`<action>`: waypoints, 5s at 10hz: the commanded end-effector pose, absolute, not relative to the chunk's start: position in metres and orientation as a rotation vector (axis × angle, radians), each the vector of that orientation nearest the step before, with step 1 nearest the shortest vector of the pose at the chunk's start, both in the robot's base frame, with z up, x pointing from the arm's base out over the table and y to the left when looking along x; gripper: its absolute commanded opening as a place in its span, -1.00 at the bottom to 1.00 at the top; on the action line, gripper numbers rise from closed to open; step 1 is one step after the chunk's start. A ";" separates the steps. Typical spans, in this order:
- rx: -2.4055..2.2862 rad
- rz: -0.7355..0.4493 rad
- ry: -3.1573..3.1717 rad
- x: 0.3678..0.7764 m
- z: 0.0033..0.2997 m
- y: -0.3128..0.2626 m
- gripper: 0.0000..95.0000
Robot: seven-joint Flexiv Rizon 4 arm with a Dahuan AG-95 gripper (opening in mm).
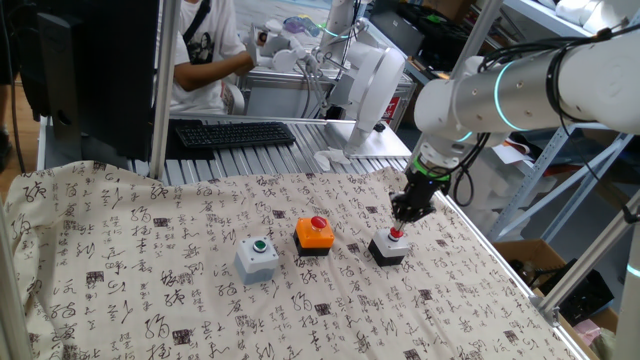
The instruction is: Press three buttons from left to right in sequence
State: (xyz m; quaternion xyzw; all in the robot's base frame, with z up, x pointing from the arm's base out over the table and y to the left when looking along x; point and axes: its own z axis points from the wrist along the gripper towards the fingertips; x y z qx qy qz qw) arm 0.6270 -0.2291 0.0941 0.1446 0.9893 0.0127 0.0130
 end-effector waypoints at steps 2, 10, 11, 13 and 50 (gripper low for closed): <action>0.455 0.064 3.080 0.627 0.091 -0.228 -1.00; 0.459 0.074 3.068 0.625 0.079 -0.228 -1.00; 0.462 0.076 3.064 0.625 0.079 -0.228 -1.00; 0.460 0.067 3.069 0.625 0.080 -0.229 -1.00; 0.482 0.062 3.078 0.620 0.118 -0.227 -1.00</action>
